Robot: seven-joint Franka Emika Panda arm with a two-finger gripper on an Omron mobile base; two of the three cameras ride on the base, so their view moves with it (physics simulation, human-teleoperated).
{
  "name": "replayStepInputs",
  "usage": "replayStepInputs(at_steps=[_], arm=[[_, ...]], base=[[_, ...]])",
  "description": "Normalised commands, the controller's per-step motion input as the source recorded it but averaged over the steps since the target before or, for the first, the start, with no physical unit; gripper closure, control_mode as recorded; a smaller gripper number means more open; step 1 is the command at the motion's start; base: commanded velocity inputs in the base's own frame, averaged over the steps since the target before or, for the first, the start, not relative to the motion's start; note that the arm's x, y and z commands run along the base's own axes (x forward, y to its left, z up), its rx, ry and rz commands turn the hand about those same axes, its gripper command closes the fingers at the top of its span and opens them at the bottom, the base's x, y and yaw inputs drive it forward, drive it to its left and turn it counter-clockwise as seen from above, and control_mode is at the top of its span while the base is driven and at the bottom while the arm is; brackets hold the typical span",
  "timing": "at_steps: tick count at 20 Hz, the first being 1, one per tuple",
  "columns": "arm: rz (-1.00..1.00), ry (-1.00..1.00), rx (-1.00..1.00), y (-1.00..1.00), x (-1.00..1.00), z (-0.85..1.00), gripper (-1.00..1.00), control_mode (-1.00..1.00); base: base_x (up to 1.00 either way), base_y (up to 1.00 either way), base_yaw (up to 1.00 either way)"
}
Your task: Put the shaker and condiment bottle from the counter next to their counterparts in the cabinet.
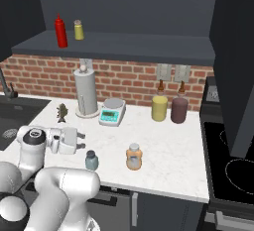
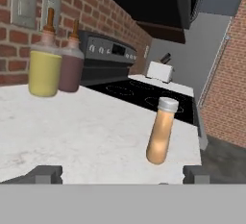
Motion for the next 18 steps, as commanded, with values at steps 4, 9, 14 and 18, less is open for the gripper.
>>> replayStepInputs(at_steps=[4,9,14,18], arm=[[-0.35,-0.05,-0.12,0.01,0.00,-0.38,-1.00,-1.00],[-0.26,-0.07,-0.09,0.07,0.00,-0.12,-1.00,-1.00],[-0.02,-0.05,0.00,0.11,0.00,-0.01,-1.00,-1.00],[0.00,-0.08,0.00,0.05,0.00,-0.17,-1.00,-1.00]], base=[[0.00,0.00,0.00],[0.00,0.00,0.00],[0.00,0.00,0.00],[0.00,0.00,0.00]])
